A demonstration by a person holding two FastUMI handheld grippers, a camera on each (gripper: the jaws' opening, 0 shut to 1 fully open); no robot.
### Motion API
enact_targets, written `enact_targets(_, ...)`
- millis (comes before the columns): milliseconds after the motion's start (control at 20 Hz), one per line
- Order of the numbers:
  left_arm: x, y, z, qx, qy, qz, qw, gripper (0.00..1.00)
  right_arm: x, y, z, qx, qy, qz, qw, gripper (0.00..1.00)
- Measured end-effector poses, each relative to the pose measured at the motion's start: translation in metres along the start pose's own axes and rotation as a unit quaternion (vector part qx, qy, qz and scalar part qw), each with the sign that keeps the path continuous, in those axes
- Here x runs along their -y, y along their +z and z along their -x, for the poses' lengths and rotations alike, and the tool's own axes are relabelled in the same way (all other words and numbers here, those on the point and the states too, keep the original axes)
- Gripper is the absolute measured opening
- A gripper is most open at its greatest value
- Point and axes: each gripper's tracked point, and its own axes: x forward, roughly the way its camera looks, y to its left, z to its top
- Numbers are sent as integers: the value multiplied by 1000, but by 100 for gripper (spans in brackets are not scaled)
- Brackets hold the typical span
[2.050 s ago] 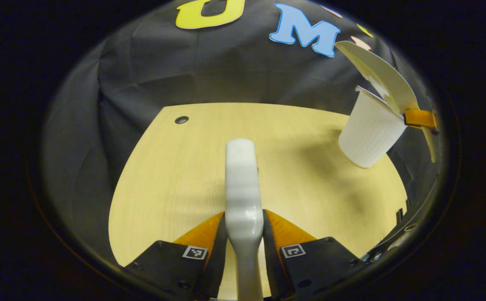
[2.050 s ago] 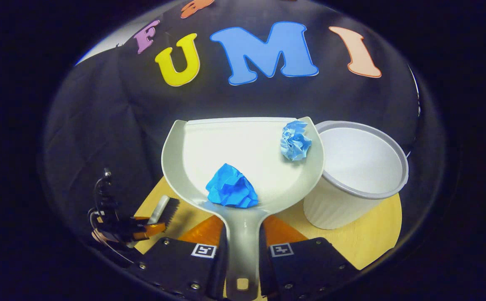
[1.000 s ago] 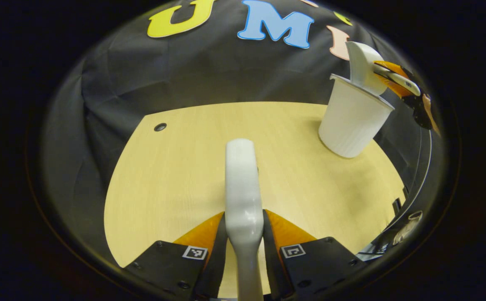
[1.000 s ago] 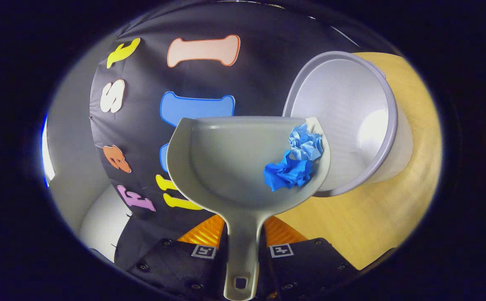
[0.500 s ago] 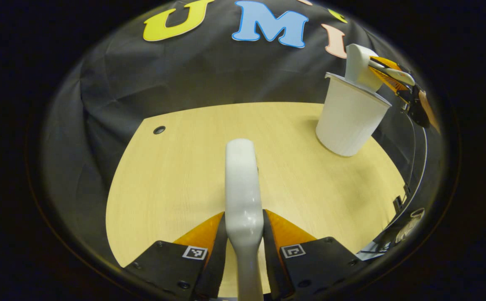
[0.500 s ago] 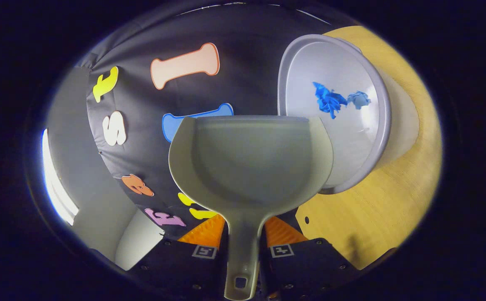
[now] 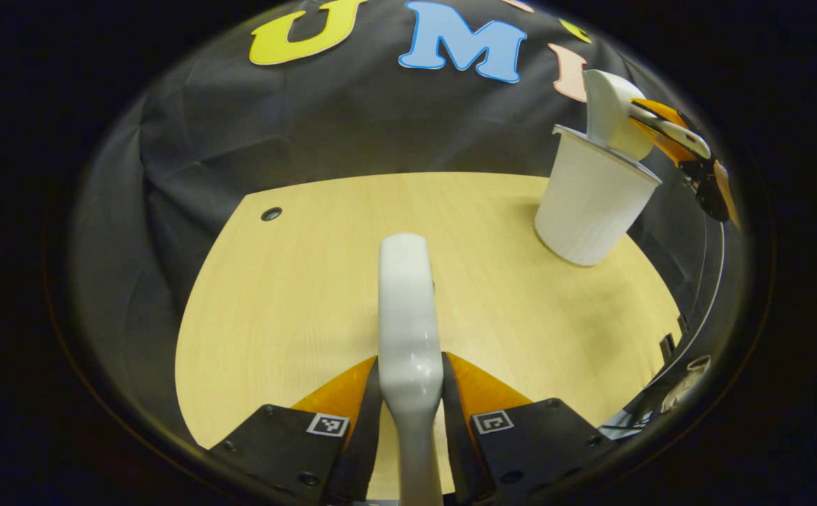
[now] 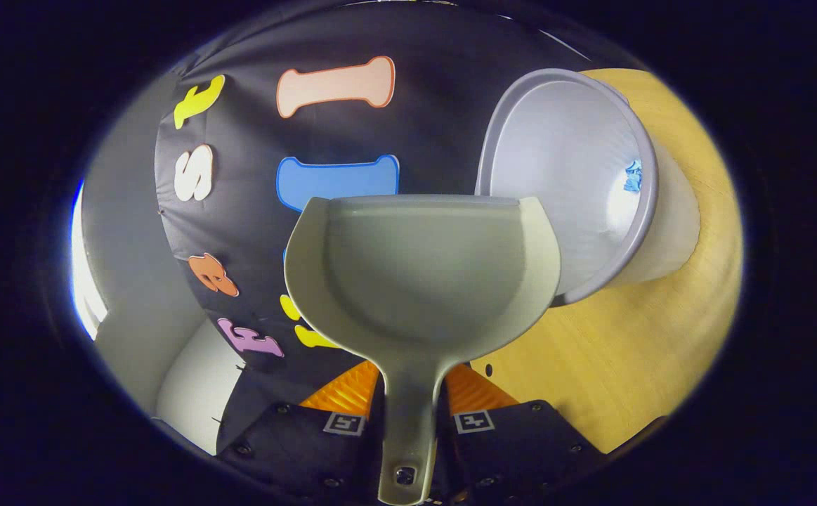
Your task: Pick up the small broom and dustpan from the desktop, sweep the trash into the dustpan with the broom, and then empty the trash into the garbage bin.
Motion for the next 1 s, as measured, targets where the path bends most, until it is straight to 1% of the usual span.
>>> enact_targets(100,-4,-1,-1,-1,2,4,1000,52,2,-9,0,0,-19,48,999,31)
enact_targets(300,-11,-6,-1,-8,0,12,1000,52,0,-41,-1,-18,-45,122,991,32)
enact_targets(350,-14,-8,-3,-10,1,12,1000,52,1,-51,-3,-22,-54,143,988,32)
enact_targets(400,-16,-8,-3,-12,0,13,1000,49,4,-60,-3,-25,-66,167,983,32)
enact_targets(450,-18,-10,-4,-13,-1,15,1000,47,8,-68,-4,-28,-79,193,978,32)
enact_targets(550,-23,-12,-5,-16,-4,19,1000,47,14,-85,-4,-36,-101,239,965,31)
enact_targets(650,-30,-16,-7,-21,-4,19,1000,47,21,-102,-4,-44,-119,272,954,32)
enact_targets(750,-38,-18,-9,-25,-6,21,999,47,31,-118,-6,-51,-144,306,940,31)
enact_targets(850,-42,-22,-9,-28,-8,21,999,49,50,-131,-6,-57,-174,343,921,31)
enact_targets(1000,-51,-24,-15,-32,-13,23,999,52,77,-153,1,-69,-220,392,890,32)
